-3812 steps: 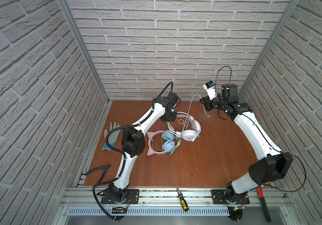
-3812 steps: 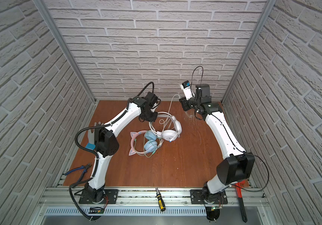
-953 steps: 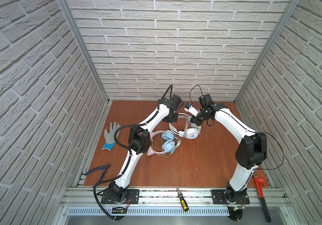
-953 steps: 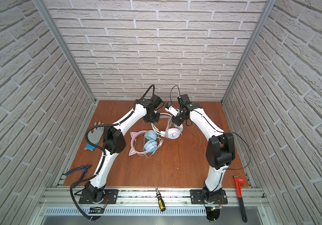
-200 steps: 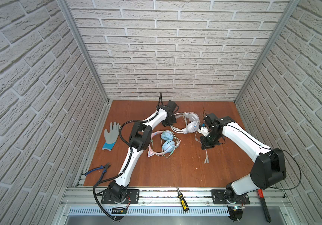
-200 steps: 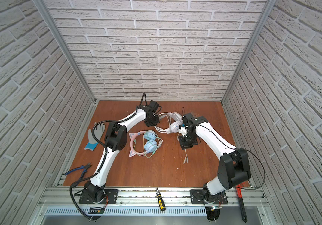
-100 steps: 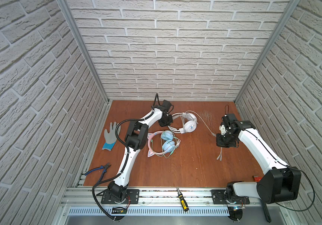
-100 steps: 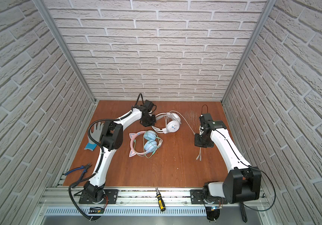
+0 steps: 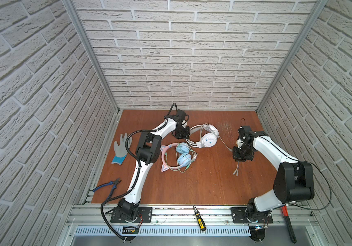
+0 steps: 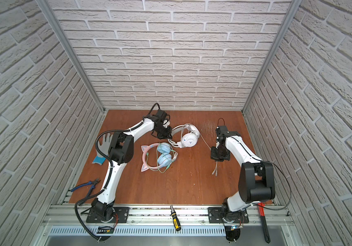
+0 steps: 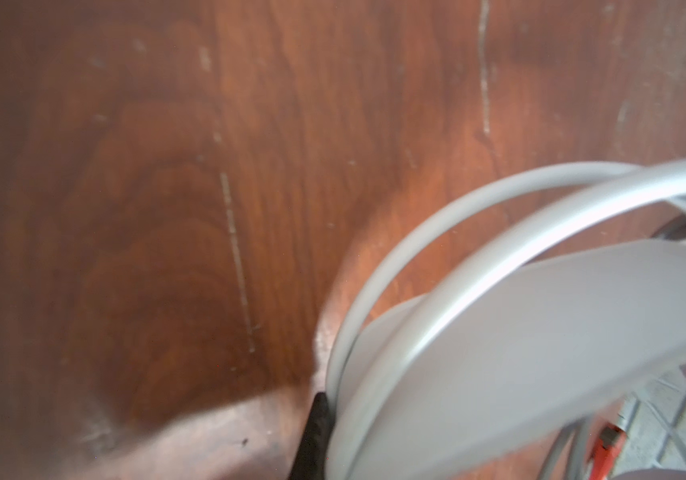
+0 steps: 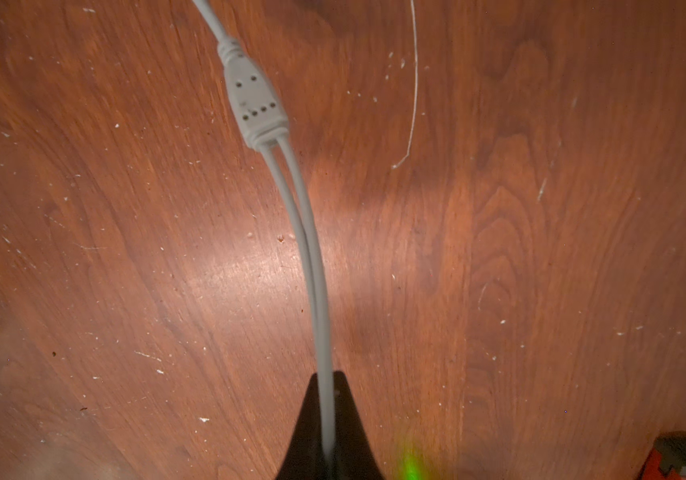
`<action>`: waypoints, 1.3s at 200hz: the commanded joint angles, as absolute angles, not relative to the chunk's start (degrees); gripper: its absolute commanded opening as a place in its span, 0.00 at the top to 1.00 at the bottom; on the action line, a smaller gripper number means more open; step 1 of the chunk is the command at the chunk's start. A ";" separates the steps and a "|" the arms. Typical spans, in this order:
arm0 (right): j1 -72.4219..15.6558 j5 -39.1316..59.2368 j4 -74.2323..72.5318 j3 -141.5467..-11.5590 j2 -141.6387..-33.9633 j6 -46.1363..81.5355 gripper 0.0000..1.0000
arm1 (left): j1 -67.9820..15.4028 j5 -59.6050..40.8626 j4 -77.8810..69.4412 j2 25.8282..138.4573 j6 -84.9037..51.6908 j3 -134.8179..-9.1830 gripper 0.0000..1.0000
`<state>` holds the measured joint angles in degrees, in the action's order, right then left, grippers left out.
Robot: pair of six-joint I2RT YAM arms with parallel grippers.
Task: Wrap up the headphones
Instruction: 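Carry the grey cable end over the white headband with the right gripper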
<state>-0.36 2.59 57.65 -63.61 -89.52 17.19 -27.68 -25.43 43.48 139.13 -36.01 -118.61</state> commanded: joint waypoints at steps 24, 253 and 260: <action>-0.76 6.93 55.05 -68.50 -94.16 15.87 0.95 | -26.84 -31.79 39.79 134.12 -35.65 -118.37 1.00; -28.65 13.60 60.76 -77.64 -100.77 0.01 0.95 | -29.18 -12.33 51.24 144.85 -45.71 -132.31 1.00; -28.63 13.41 61.11 -79.09 -100.94 -0.90 0.95 | -29.27 -11.55 52.11 145.08 -45.20 -132.58 1.00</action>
